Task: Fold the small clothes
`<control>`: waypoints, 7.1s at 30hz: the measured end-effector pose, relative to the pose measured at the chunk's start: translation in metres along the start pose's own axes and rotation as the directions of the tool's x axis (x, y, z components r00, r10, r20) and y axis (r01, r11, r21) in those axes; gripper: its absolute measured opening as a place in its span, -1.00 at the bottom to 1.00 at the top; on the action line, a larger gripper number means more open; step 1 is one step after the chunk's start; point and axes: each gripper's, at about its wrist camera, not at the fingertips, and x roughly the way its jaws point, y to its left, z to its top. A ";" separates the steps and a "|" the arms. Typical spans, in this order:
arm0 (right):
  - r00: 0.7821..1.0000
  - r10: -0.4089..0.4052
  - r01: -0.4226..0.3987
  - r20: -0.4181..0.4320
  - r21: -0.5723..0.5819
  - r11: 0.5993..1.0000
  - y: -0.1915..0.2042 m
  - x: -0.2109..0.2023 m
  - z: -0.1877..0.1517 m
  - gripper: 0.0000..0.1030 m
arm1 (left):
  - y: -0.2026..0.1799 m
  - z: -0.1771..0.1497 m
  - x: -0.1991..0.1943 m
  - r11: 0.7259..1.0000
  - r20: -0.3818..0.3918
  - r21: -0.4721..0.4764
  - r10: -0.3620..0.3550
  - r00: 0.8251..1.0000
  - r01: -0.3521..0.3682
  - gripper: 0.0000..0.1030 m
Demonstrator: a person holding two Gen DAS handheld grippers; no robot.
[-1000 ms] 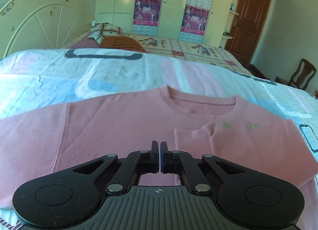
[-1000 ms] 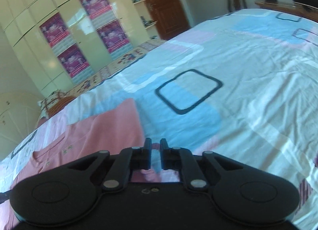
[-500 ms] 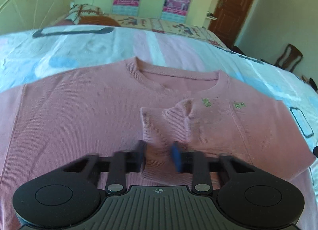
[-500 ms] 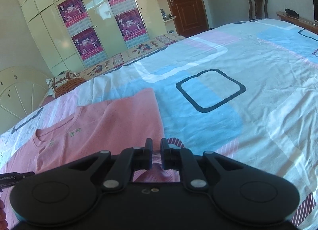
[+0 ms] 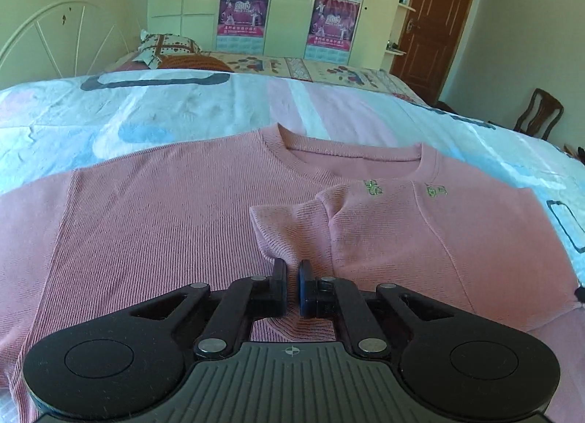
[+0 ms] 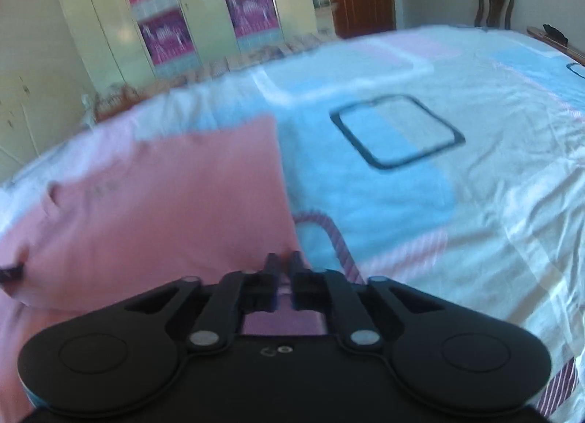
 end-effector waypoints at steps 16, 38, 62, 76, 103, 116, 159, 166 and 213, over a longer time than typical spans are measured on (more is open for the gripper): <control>0.997 0.067 -0.062 0.040 -0.097 0.993 0.017 0.015 0.035 -0.73 | -0.053 0.011 0.001 0.992 0.023 0.126 -0.029 0.999 0.026 0.05; 0.995 0.080 -0.087 -0.064 -0.117 0.989 -0.005 0.006 0.018 -0.64 | -0.058 -0.013 -0.013 0.995 0.017 0.084 0.052 0.998 -0.053 0.33; 0.979 0.186 -0.193 -0.088 -0.084 0.978 0.094 -0.021 -0.003 -0.50 | 0.262 -0.115 -0.178 0.663 -0.011 -0.629 0.516 0.857 -0.407 0.33; 0.966 0.220 -0.243 -0.135 -0.188 0.952 0.203 -0.021 -0.024 -0.50 | 0.401 -0.154 -0.179 0.444 0.078 -0.880 0.485 0.871 -0.168 -0.13; 0.982 0.184 -0.184 -0.047 -0.008 0.983 0.109 -0.033 0.001 -0.50 | 0.029 0.034 -0.045 0.962 0.173 -0.232 -0.104 0.979 0.143 -0.84; 0.939 0.338 -0.334 -0.059 0.066 0.940 0.075 -0.024 0.010 0.16 | -0.082 -0.006 -0.028 0.988 0.035 -0.009 -0.155 0.987 0.155 0.78; 0.954 0.292 -0.291 -0.067 0.026 0.956 0.114 0.013 0.002 0.14 | 0.123 -0.048 -0.078 0.961 0.013 -0.105 0.257 0.966 -0.254 -0.67; 0.937 0.333 -0.332 -0.106 0.031 0.943 0.113 0.024 0.008 -0.77 | 0.126 -0.048 -0.079 0.967 0.018 -0.115 0.233 0.972 -0.229 -0.80; 0.949 0.294 -0.315 -0.114 -0.309 0.897 0.237 0.075 0.026 -0.55 | 0.087 0.049 0.011 0.987 0.045 -0.045 0.156 0.987 -0.154 0.50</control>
